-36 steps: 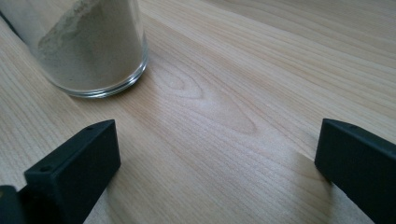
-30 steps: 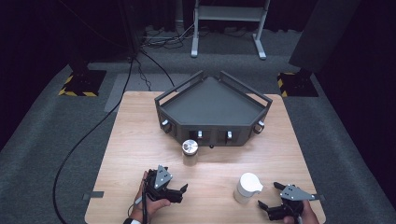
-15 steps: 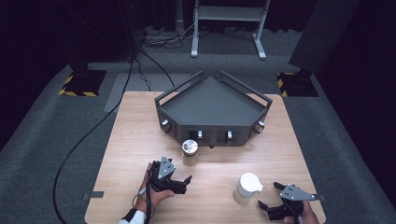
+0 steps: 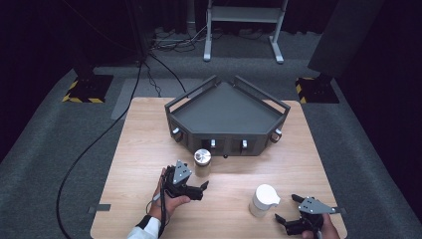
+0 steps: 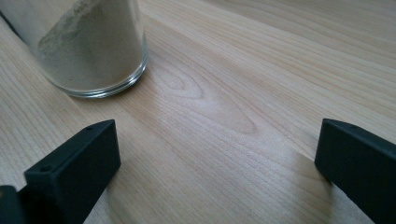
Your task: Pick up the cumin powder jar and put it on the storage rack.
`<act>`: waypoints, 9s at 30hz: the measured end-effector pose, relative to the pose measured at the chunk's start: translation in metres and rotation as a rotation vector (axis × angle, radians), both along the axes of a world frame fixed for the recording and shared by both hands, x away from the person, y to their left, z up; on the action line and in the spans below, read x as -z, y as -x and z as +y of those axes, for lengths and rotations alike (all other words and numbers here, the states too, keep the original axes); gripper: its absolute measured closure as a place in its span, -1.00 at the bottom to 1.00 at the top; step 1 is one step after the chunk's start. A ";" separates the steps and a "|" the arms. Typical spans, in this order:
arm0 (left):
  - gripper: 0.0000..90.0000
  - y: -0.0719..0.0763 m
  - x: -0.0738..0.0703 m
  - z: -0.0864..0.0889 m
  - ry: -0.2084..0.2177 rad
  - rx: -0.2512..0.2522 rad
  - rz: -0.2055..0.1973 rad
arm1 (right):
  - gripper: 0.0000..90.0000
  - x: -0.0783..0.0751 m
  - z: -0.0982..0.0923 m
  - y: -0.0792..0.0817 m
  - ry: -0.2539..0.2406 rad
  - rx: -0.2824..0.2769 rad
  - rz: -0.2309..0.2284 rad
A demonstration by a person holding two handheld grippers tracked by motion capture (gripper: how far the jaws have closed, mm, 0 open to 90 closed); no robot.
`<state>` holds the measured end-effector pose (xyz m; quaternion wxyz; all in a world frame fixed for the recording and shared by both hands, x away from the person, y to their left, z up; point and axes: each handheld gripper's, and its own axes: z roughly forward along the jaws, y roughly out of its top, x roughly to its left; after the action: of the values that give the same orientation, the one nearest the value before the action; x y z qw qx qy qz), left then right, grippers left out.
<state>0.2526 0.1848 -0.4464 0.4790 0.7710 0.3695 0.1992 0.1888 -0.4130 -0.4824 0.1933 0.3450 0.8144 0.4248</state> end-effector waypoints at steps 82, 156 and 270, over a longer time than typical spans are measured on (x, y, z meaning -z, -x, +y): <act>-0.29 -0.036 -0.038 -0.020 0.011 -0.053 0.012 | -1.00 0.000 0.000 0.000 0.000 -0.001 0.000; -0.28 -0.099 -0.175 -0.035 0.004 -0.005 -0.068 | -1.00 0.000 0.000 0.000 -0.001 -0.001 -0.001; -0.99 -0.026 -0.134 0.013 0.025 0.033 -0.229 | -1.00 0.000 -0.001 -0.001 0.000 -0.013 0.000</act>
<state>0.2789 0.1980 -0.3127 0.5309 0.7431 0.3022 0.2733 0.1894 -0.4144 -0.4824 0.1906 0.3397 0.8165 0.4261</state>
